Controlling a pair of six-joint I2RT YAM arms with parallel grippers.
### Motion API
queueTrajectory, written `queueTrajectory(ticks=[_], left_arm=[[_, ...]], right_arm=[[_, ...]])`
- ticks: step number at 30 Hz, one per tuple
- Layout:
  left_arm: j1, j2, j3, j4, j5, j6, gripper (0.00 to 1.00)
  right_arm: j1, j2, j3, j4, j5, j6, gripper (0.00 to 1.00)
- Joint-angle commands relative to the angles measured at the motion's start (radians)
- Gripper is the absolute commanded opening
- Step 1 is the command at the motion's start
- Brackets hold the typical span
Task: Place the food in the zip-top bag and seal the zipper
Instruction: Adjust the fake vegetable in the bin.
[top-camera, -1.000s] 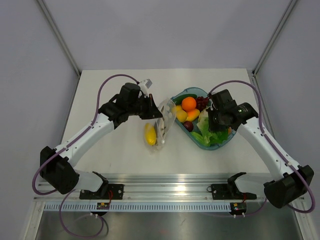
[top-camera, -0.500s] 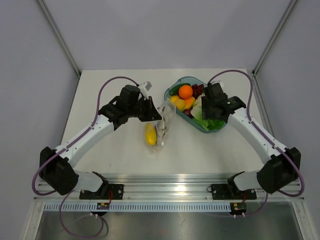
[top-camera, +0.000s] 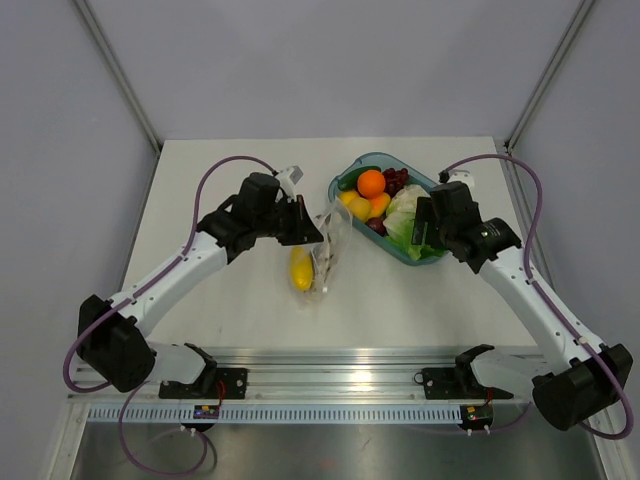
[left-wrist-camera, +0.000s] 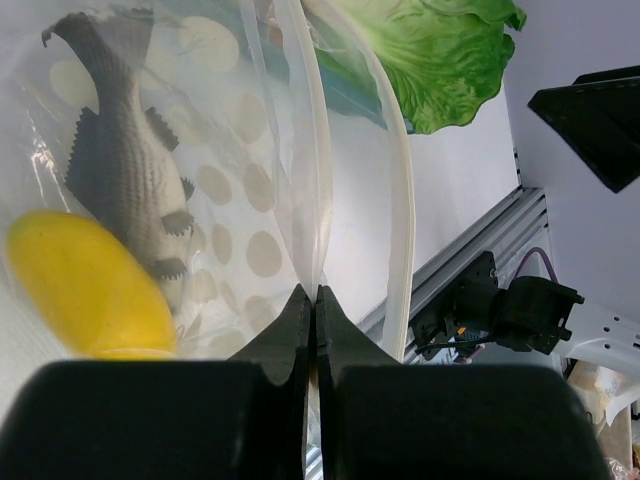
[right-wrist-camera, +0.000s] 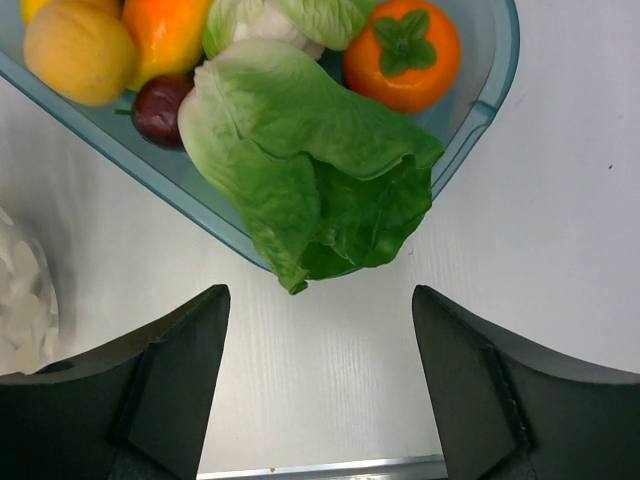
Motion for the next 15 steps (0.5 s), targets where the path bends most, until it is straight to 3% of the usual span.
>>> queueTrajectory(ticks=[1, 6, 15], left_arm=[[-0.003, -0.047, -0.011, 0.038, 0.026, -0.003, 0.00], [-0.003, -0.070, -0.025, 0.034, 0.021, -0.001, 0.00], [-0.003, -0.081, -0.030, 0.026, 0.014, 0.010, 0.00]], right_arm=[[-0.051, -0.031, -0.067, 0.066, -0.050, 0.051, 0.79], [-0.282, -0.082, -0.152, 0.200, -0.226, 0.087, 0.72], [-0.485, -0.021, -0.210, 0.346, -0.456, 0.171, 0.66]])
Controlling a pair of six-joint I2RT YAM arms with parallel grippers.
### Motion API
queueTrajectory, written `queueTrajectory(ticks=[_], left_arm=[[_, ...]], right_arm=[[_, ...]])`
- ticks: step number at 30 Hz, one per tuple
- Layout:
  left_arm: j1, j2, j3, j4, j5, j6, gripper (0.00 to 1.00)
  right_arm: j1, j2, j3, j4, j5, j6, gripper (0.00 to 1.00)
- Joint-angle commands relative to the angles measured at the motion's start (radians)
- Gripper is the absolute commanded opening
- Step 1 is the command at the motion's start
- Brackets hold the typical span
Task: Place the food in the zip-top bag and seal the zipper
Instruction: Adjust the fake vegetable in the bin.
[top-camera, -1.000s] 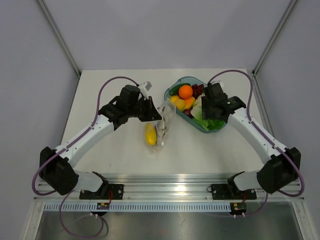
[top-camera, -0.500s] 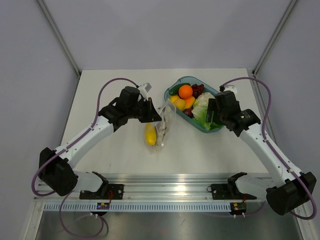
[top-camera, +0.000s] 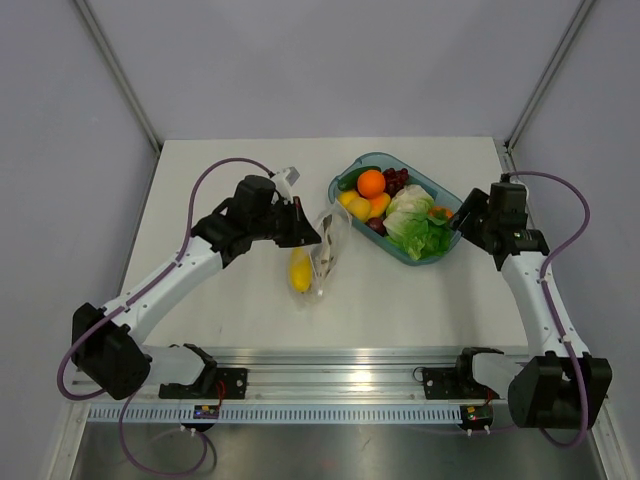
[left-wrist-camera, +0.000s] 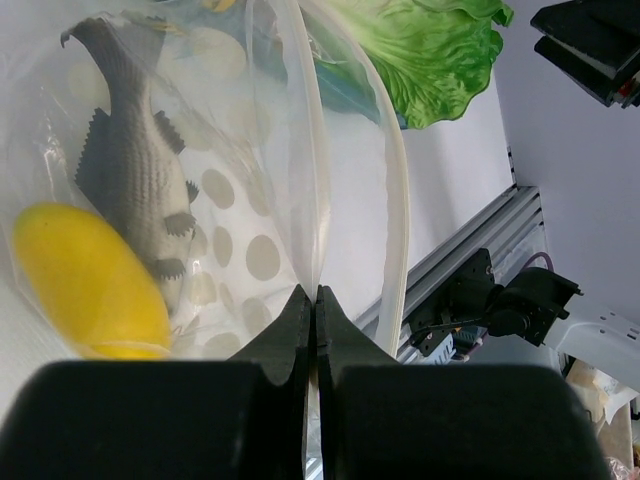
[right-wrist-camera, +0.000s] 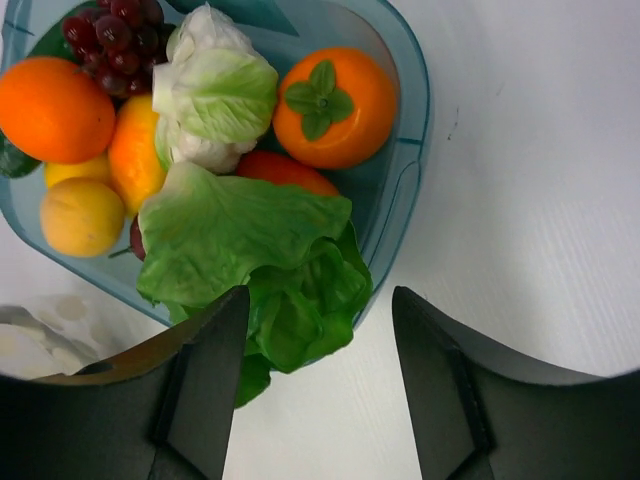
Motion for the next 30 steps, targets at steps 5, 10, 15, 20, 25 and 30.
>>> queueTrajectory(ticks=[5, 10, 15, 20, 25, 30], left_arm=[[-0.003, -0.028, -0.003, 0.024, 0.010, 0.021, 0.00], [-0.003, 0.001, 0.000, 0.050, 0.028, 0.009, 0.00], [-0.003, 0.010, -0.006, 0.056, 0.031, 0.003, 0.00], [-0.003, 0.022, -0.009, 0.058, 0.028, -0.005, 0.00], [-0.003, 0.024, -0.009, 0.064, 0.033, -0.013, 0.00], [-0.003, 0.021, -0.014, 0.065, 0.028, -0.013, 0.00]], right_arm=[[-0.036, -0.018, -0.057, 0.087, -0.182, 0.008, 0.65], [-0.036, -0.120, -0.190, 0.139, -0.268, 0.010, 0.58], [-0.036, -0.137, -0.249, 0.154, -0.285, -0.015, 0.59], [-0.036, -0.093, -0.263, 0.228, -0.331, -0.030, 0.64], [-0.036, -0.015, -0.234, 0.295, -0.336, -0.038, 0.56], [-0.036, -0.004, -0.217, 0.304, -0.343, -0.039, 0.13]])
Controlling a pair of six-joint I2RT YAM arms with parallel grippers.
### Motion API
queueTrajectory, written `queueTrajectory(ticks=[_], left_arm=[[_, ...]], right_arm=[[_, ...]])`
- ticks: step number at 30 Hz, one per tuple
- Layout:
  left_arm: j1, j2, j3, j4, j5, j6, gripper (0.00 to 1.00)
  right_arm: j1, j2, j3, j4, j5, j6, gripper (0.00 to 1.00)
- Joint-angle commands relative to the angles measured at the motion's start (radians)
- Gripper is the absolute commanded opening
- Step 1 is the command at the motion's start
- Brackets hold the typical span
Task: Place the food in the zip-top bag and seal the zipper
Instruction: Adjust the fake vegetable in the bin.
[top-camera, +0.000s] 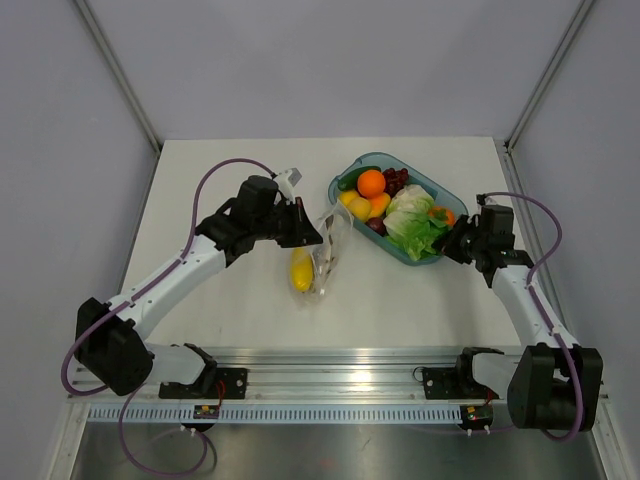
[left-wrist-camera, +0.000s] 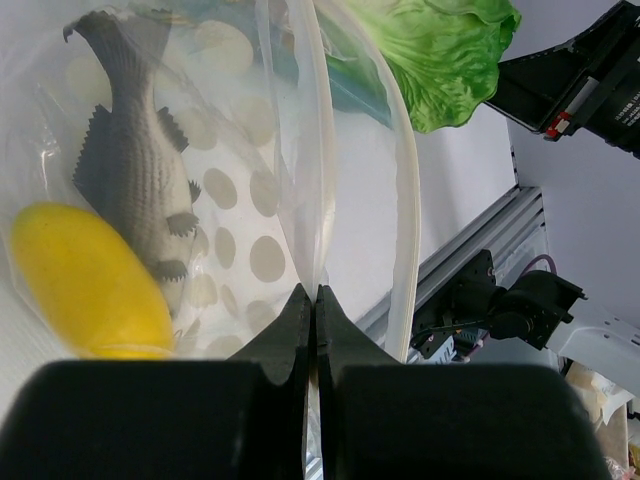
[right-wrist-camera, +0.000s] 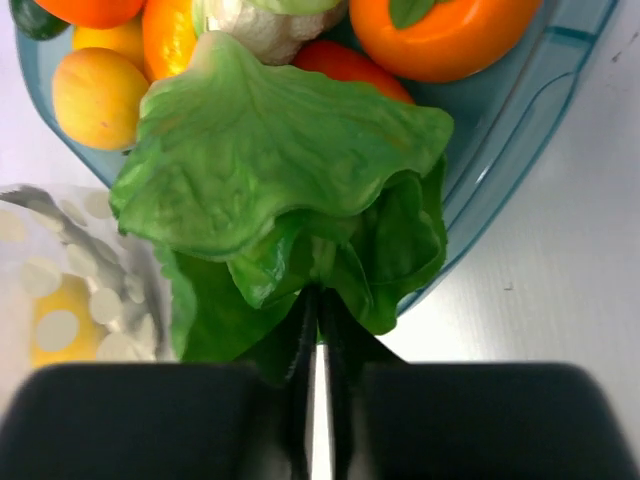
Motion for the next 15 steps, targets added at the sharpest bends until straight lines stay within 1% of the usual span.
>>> queueTrajectory(ticks=[1, 2, 10, 15], left_arm=[[-0.003, -0.004, -0.006, 0.040, 0.023, -0.004, 0.00], [-0.003, -0.004, -0.006, 0.041, 0.024, -0.004, 0.00], [-0.004, -0.002, -0.012, 0.057, 0.030, -0.004, 0.00], [-0.003, -0.002, -0.006, 0.044, 0.024, 0.002, 0.00]], right_arm=[[0.000, -0.015, 0.046, 0.049, -0.023, -0.011, 0.06], [0.000, -0.033, 0.049, 0.040, -0.023, -0.009, 0.00], [0.000, -0.105, 0.181, -0.119, -0.066, -0.007, 0.00], [0.001, -0.033, 0.331, -0.242, -0.126, -0.047, 0.00]])
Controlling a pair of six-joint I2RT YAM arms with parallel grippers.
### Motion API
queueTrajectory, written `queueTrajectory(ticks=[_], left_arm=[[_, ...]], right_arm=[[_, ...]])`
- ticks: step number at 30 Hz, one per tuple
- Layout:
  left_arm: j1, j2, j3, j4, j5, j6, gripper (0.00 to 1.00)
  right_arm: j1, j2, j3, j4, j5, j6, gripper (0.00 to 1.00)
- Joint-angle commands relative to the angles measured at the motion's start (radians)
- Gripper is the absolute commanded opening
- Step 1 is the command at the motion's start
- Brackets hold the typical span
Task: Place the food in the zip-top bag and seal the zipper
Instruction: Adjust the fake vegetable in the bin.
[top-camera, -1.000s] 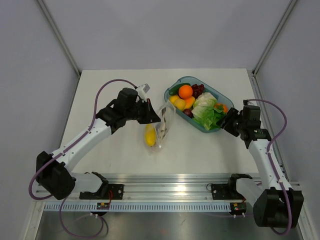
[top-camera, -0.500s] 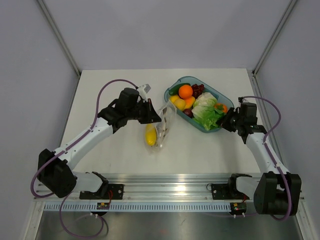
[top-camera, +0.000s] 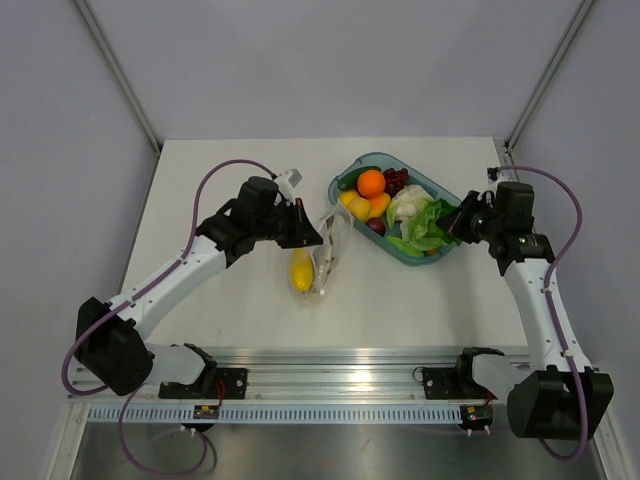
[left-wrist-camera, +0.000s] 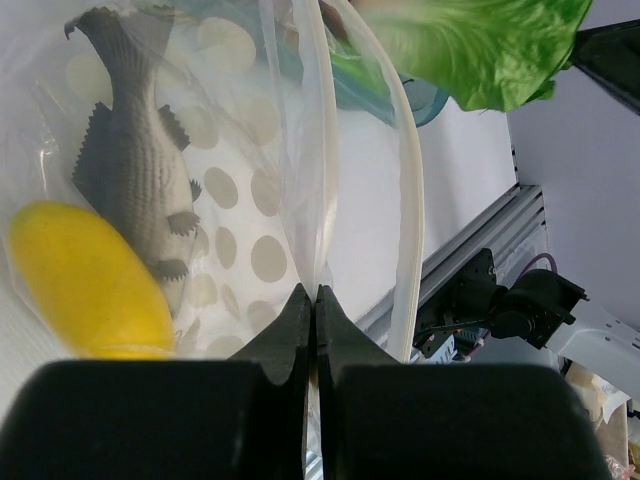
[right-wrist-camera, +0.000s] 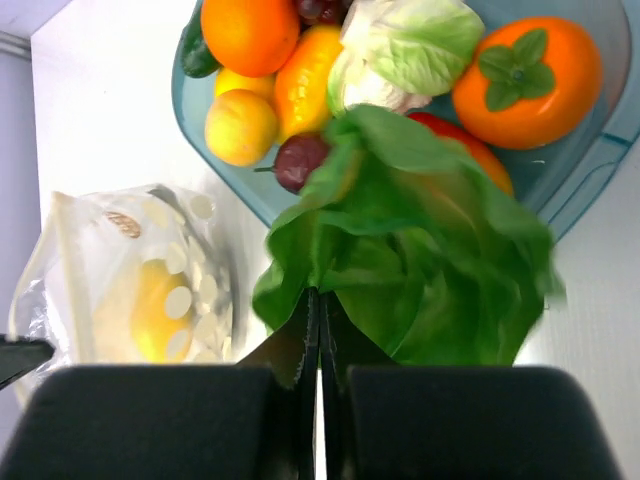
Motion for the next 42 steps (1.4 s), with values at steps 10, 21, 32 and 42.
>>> queueTrajectory(ticks=[10, 21, 32, 42], left_arm=[[-0.003, 0.016, 0.030, 0.025, 0.027, 0.008, 0.00], [-0.003, -0.010, 0.015, 0.021, 0.022, 0.013, 0.00], [-0.004, -0.037, 0.000, 0.002, 0.010, 0.017, 0.00], [-0.003, -0.049, -0.004, -0.021, -0.009, 0.023, 0.00]], right_arm=[[0.004, 0.156, 0.278, -0.219, -0.079, -0.097, 0.00], [0.104, 0.391, 0.444, -0.151, -0.047, -0.059, 0.00], [0.170, 0.642, 0.709, -0.139, 0.004, -0.056, 0.00], [0.222, 0.810, 0.801, -0.027, -0.108, -0.017, 0.54]])
